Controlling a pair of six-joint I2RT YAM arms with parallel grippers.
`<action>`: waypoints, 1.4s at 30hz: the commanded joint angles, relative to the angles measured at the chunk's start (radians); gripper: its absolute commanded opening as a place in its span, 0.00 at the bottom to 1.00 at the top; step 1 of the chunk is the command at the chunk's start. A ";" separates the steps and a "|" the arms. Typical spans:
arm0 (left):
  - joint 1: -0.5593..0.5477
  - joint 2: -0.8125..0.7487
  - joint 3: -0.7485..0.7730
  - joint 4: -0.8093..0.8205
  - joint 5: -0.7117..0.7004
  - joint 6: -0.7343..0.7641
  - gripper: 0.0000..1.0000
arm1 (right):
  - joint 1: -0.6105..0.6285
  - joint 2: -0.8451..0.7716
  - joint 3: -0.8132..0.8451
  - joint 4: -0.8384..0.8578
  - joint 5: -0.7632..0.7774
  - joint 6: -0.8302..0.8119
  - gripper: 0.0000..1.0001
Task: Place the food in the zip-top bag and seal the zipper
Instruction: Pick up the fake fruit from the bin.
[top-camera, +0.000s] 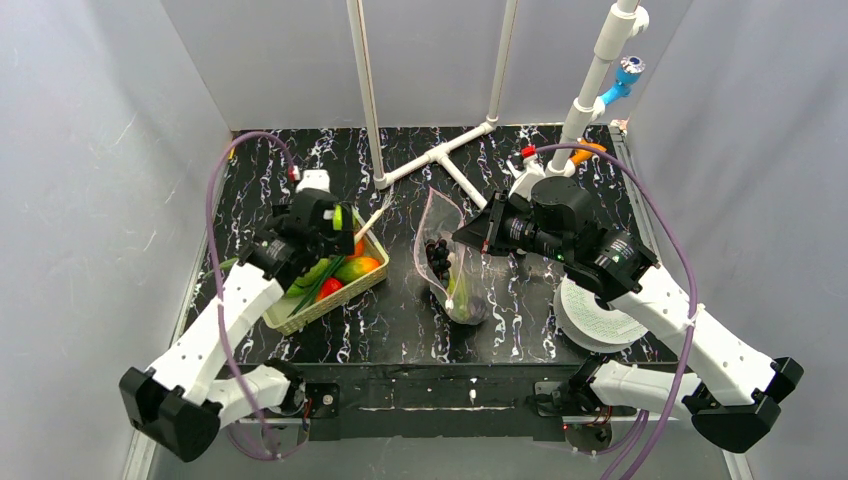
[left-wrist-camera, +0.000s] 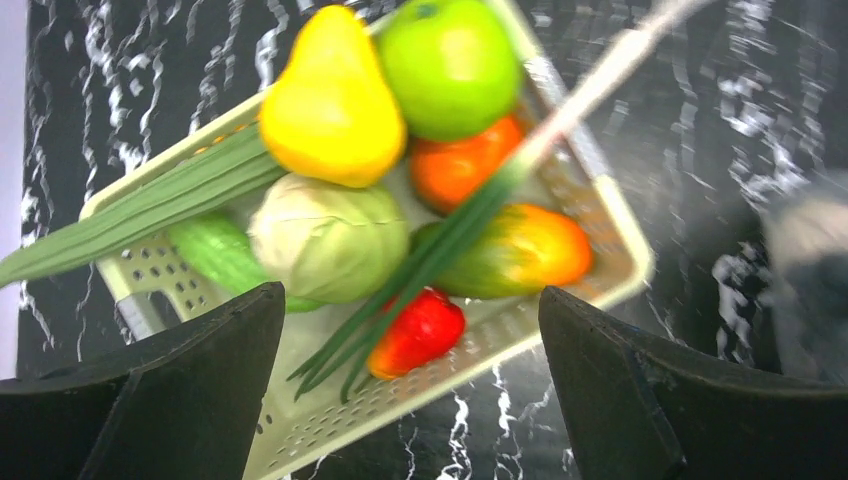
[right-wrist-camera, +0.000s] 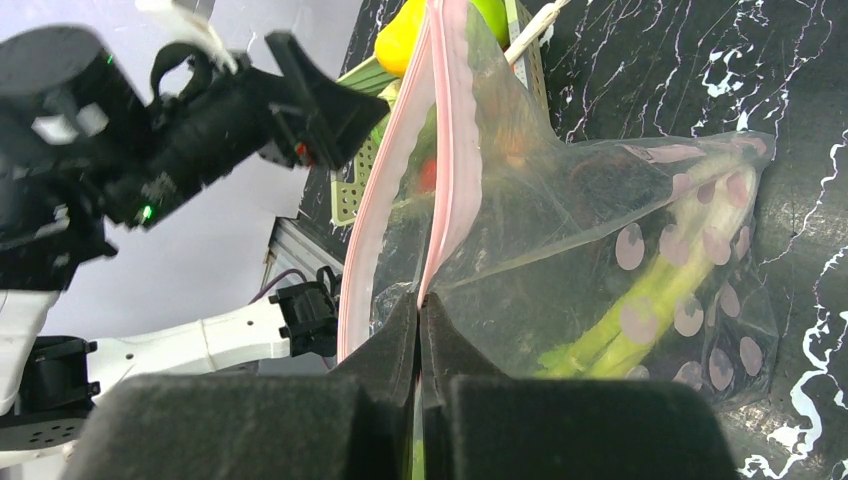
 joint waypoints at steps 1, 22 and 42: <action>0.215 0.040 0.000 0.064 0.081 -0.102 0.98 | -0.005 -0.014 0.019 0.022 -0.006 -0.009 0.01; 0.441 0.296 -0.093 0.376 0.181 -0.159 0.98 | -0.016 -0.012 0.023 0.006 -0.003 -0.014 0.01; 0.443 0.229 -0.155 0.395 0.172 -0.214 0.41 | -0.019 -0.002 0.025 0.016 -0.016 -0.004 0.01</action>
